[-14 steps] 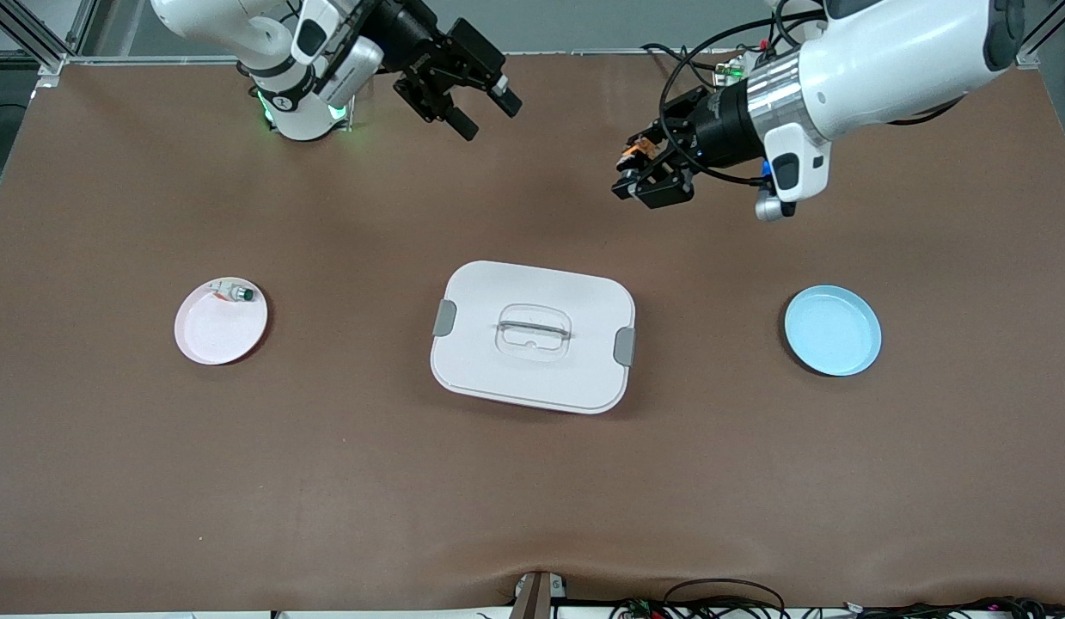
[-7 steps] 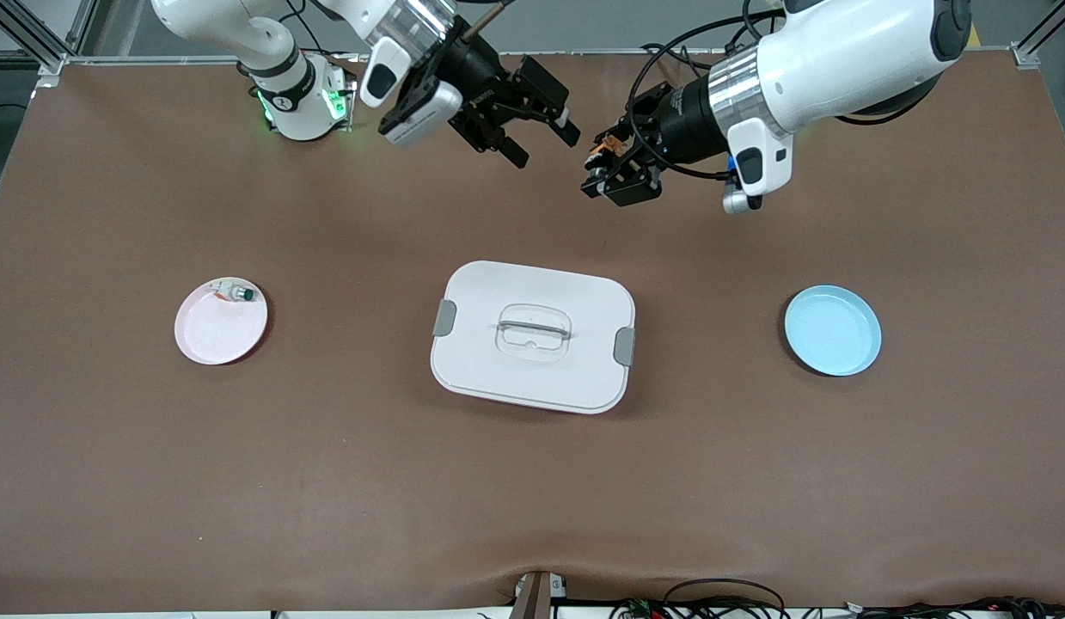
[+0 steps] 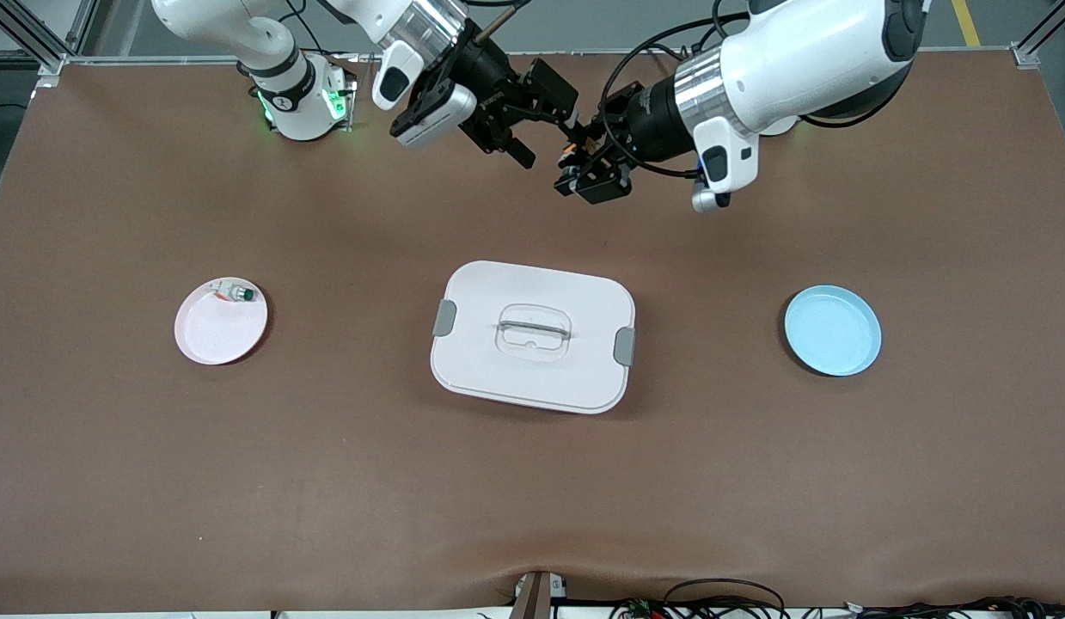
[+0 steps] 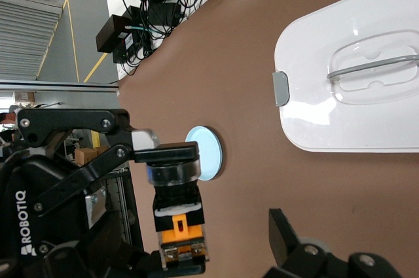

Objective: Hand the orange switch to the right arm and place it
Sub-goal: 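Carry the switch with the left gripper while the right gripper approaches, then grasp the orange switch with the right gripper from the left gripper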

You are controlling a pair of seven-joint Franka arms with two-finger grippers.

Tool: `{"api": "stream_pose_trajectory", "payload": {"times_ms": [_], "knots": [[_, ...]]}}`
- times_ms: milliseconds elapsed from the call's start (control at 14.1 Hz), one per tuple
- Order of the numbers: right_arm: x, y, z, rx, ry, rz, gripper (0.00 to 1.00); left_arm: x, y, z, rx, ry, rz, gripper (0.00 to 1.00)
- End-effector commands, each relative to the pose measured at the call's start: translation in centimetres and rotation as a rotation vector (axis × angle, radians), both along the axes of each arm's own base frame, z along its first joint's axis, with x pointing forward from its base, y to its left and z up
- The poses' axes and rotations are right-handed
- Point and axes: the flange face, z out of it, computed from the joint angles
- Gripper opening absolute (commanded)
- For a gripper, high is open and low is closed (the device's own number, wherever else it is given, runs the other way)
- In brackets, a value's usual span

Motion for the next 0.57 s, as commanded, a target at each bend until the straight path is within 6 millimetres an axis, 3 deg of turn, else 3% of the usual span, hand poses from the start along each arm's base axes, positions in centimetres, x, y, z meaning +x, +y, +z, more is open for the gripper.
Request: {"api": "stream_pose_trajectory", "payload": {"times_ms": [0, 213, 285, 356, 427, 498], "knots": [[0.11, 0.84, -0.01, -0.011, -0.010, 0.015, 1.00, -0.04, -1.14, 0.36, -0.015, 0.008, 0.026, 0.41], [0.12, 0.84, 0.09, -0.008, -0.010, 0.012, 1.00, -0.32, -1.63, 0.34, -0.016, 0.008, 0.024, 0.41], [0.12, 0.84, 0.09, -0.008, -0.010, 0.012, 0.91, -0.33, -1.63, 0.26, -0.014, 0.008, 0.024, 0.41], [0.12, 0.84, 0.09, -0.008, -0.010, 0.012, 0.69, -0.33, -1.63, 0.18, -0.013, 0.010, 0.024, 0.41], [0.23, 0.81, 0.15, -0.006, -0.010, 0.010, 0.35, -0.33, -1.63, 0.18, -0.013, 0.010, 0.024, 0.41], [0.21, 0.91, 0.30, 0.000, -0.007, 0.010, 0.23, -0.27, -1.55, 0.25, -0.013, 0.009, 0.027, 0.41]]}}
